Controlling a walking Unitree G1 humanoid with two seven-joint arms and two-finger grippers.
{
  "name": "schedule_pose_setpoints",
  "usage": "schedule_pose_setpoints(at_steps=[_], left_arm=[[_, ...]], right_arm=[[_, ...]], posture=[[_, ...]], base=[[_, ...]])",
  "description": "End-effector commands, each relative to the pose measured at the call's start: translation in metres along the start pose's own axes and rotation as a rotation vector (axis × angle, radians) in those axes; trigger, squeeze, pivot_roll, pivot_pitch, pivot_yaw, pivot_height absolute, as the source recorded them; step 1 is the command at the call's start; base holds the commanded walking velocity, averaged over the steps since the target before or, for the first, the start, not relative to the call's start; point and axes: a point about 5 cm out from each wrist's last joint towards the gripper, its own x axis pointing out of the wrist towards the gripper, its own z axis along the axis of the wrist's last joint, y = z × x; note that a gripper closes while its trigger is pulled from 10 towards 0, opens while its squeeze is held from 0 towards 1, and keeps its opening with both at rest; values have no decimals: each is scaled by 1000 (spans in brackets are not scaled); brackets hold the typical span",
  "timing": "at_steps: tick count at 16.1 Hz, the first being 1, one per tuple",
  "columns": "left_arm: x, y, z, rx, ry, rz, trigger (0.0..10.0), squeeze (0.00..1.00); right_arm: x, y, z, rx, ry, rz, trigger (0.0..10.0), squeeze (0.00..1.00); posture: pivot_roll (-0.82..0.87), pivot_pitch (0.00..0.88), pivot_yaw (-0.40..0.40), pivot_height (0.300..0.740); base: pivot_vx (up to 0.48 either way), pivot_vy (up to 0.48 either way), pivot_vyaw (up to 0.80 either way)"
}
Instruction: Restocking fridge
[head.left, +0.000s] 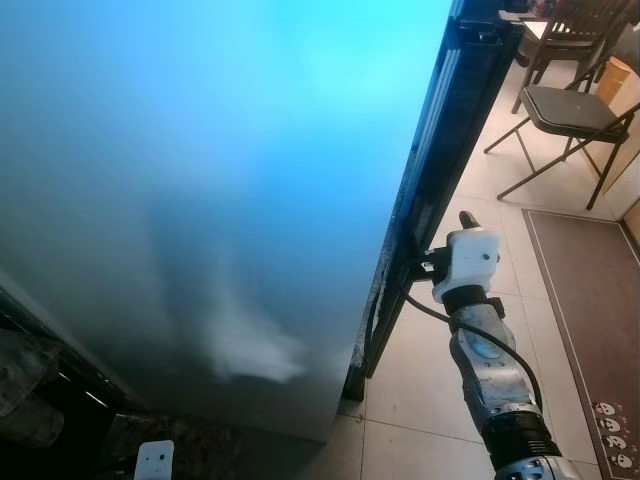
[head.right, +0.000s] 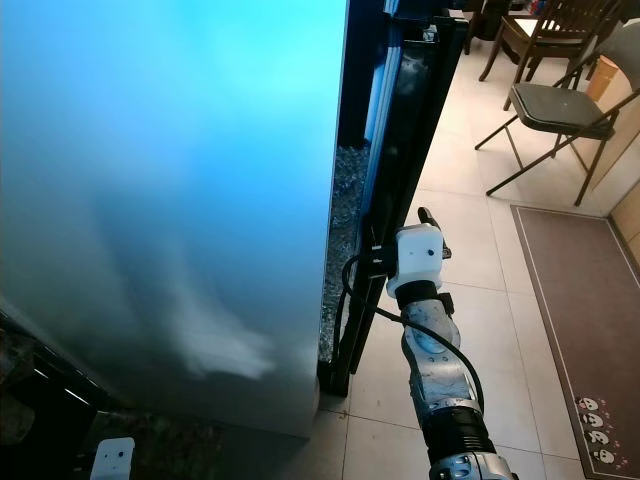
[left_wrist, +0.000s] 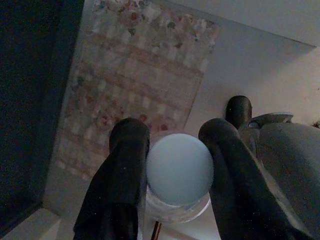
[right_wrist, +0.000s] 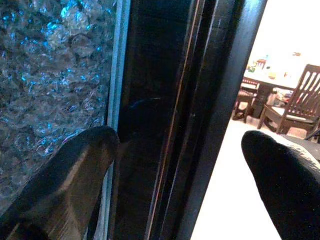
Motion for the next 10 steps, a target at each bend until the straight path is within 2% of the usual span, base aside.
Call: schedule_pose_setpoints(at_steps=[1,10], left_arm=[[0,1,-6,-12,31,1,10000,0],[-1,1,-6,-12,30,1,10000,0]], right_arm=[[3,-4,2,2,-7,-14,10000,0],[15,-1,7,4,-21,33,10000,0]], posture=[[7,46,4,740],[13,46,3,740]], base=[[0,0,0],[0,0,0]])
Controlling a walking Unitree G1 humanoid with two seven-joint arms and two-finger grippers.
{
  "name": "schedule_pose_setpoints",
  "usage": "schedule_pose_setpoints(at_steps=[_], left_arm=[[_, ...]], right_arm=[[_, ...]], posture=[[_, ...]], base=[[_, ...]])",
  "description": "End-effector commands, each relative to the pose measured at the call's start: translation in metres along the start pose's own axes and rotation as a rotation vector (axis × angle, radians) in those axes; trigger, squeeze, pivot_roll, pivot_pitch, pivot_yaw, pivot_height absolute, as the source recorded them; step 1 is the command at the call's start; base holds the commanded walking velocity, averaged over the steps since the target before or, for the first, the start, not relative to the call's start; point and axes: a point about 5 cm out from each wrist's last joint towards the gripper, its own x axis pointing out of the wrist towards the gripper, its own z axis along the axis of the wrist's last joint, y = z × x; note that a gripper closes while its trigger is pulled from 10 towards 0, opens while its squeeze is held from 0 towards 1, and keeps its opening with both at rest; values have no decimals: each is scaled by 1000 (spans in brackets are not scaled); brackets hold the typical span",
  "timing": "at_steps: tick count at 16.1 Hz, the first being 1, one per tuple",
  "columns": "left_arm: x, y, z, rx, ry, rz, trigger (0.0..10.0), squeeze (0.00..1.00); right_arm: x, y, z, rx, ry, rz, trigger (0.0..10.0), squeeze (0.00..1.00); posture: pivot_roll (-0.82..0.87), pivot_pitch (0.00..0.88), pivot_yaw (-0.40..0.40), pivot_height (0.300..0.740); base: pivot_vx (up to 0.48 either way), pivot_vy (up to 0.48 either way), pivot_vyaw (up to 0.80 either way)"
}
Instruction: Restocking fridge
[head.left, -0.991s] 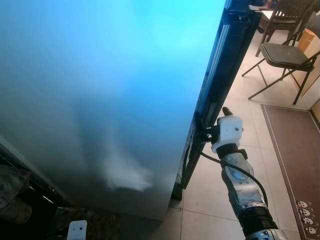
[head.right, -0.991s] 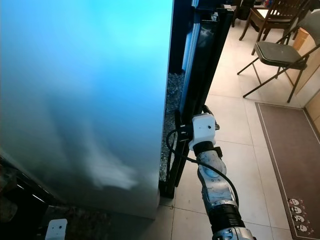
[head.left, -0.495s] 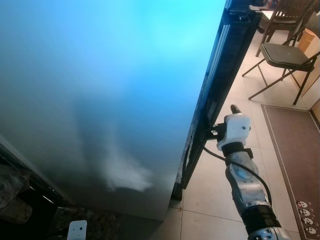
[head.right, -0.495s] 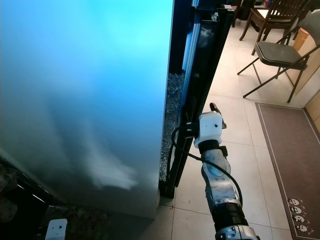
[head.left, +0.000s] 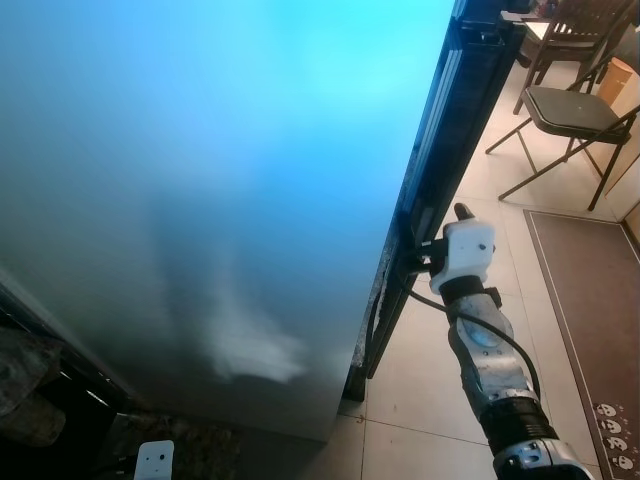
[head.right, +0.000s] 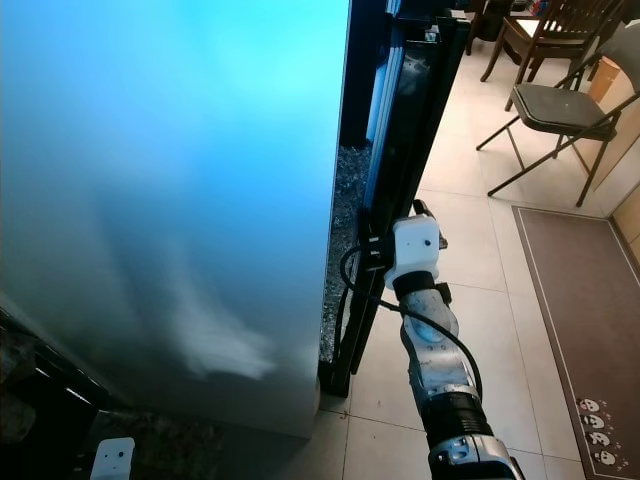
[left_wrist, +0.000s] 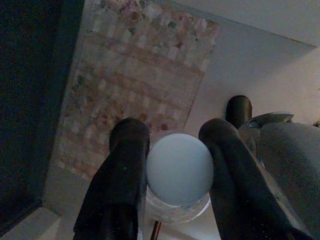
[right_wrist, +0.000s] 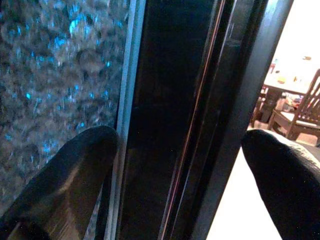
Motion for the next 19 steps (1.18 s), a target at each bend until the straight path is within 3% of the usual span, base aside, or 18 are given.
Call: schedule_pose_setpoints(at_steps=[1,3,8,11,14,17,19], left_arm=[[-1,1,-6,-12,30,1,10000,0],[-1,1,-6,-6,30,0,10000,0],[-1,1,-7,1,34,1,10000,0],[-1,2,-8,7,35,0,10000,0],[-1,2,-7,12,35,-2,10000,0],[-1,2,-8,10,39,1,10000,0],[-1,2,-8,10,42,2,10000,0]], right_arm=[[3,-3,3,2,-13,-8,10000,0],[2,-11,7,-22,-46,-68,10000,0],[-11,-59,12,-79,-80,-360,10000,0],[-23,-70,5,-97,-53,-440,10000,0],[-43,-87,-12,-102,30,-555,10000,0],[-71,-113,-48,-23,227,-695,10000,0],[-84,-119,-62,-19,309,-732,10000,0]], posture=[[13,45,3,740],[14,47,4,740],[6,55,10,740],[2,57,12,740],[-2,61,13,740],[-3,61,11,740],[-8,55,11,740]], base=[[0,0,0],[0,0,0],[0,0,0],[0,0,0],[0,0,0],[0,0,0],[0,0,0]])
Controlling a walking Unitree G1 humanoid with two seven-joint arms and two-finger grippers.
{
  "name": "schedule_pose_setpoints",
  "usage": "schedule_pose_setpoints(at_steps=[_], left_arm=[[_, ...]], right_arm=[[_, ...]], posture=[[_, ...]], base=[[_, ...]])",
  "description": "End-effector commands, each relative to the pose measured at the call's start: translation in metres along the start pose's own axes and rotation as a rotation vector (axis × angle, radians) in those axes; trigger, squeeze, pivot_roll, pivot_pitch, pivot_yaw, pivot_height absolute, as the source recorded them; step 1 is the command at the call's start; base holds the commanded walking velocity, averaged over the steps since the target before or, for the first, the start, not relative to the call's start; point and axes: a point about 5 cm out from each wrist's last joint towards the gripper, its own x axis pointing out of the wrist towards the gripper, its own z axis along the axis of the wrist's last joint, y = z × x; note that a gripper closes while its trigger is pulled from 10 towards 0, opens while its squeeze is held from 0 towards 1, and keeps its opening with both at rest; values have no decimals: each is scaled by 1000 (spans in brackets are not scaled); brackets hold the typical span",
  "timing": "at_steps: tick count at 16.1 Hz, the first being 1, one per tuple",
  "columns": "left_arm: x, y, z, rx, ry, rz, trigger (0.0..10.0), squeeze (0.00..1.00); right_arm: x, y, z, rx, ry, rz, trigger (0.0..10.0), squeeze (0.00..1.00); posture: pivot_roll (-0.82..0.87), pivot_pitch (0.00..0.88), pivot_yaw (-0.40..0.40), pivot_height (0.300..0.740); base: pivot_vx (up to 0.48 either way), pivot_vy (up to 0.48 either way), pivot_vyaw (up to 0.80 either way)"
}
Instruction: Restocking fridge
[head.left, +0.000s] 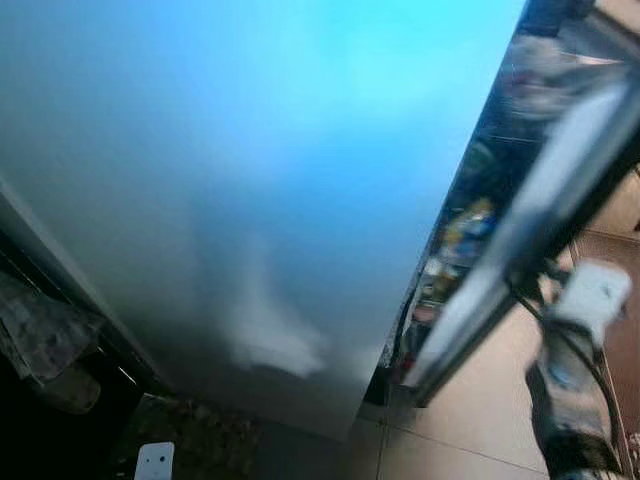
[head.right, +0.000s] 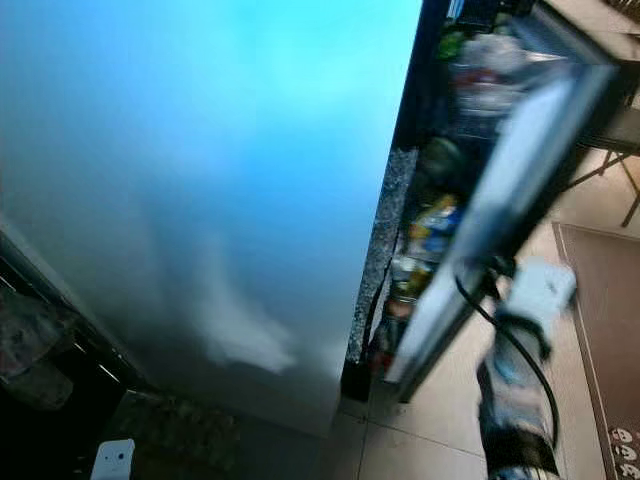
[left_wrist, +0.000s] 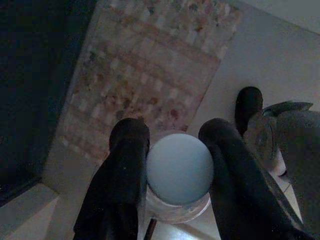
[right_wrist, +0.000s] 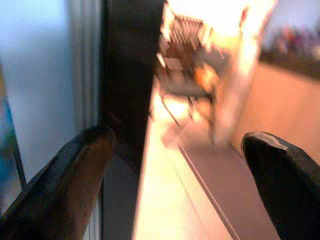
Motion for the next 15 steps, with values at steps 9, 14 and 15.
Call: schedule_pose_setpoints(at_steps=[9,14,15], left_arm=[[-1,1,-7,34,22,-14,10000,0],[-1,0,-6,-5,13,-11,10000,0],[-1,0,-6,-23,12,-8,10000,0]], right_arm=[[-70,-53,-121,-223,640,81,10000,0],[-137,-58,-165,-431,957,353,10000,0],[-150,-57,-171,-384,1022,339,10000,0]], posture=[[-25,18,25,740],[-2,27,-5,740],[-8,31,-6,740]], base=[[0,0,0],[0,0,0],[0,0,0]])
